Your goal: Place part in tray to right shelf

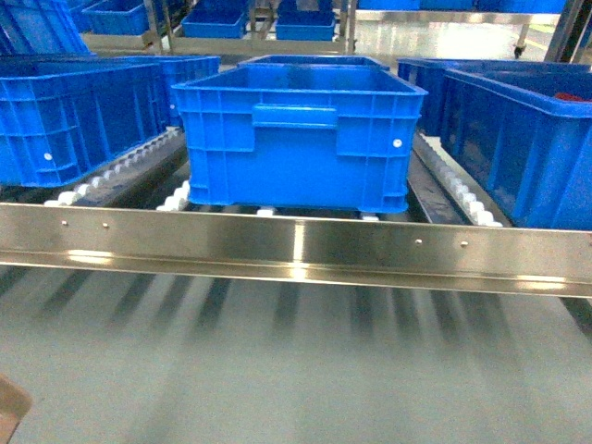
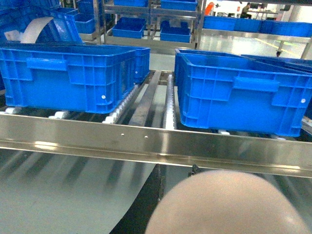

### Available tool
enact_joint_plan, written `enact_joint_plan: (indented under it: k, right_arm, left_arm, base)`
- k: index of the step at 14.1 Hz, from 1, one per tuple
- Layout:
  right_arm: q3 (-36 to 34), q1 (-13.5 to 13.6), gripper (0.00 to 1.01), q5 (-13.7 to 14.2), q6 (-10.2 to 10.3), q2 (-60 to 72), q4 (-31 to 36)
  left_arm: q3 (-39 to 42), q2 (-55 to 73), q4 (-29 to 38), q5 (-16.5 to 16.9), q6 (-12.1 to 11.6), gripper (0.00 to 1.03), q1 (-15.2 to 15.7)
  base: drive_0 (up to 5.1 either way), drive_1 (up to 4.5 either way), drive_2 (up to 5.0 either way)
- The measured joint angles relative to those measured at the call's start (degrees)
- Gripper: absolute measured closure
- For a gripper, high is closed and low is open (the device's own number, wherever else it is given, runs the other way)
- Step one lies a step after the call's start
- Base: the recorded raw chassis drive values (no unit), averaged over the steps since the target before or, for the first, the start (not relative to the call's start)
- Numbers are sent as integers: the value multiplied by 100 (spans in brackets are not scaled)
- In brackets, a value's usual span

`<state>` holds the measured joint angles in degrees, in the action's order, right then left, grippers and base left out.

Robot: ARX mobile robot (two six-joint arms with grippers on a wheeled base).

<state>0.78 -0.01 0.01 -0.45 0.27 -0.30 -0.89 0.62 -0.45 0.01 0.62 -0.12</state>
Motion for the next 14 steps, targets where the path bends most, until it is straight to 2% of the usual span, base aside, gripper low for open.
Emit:
enact_joint_plan:
  k: [14]
  right_arm:
    - [0, 0, 3, 0, 0, 0, 15]
  left_arm:
    - [0, 0, 7, -4, -20, 91, 7]
  base:
    - [453, -411, -20]
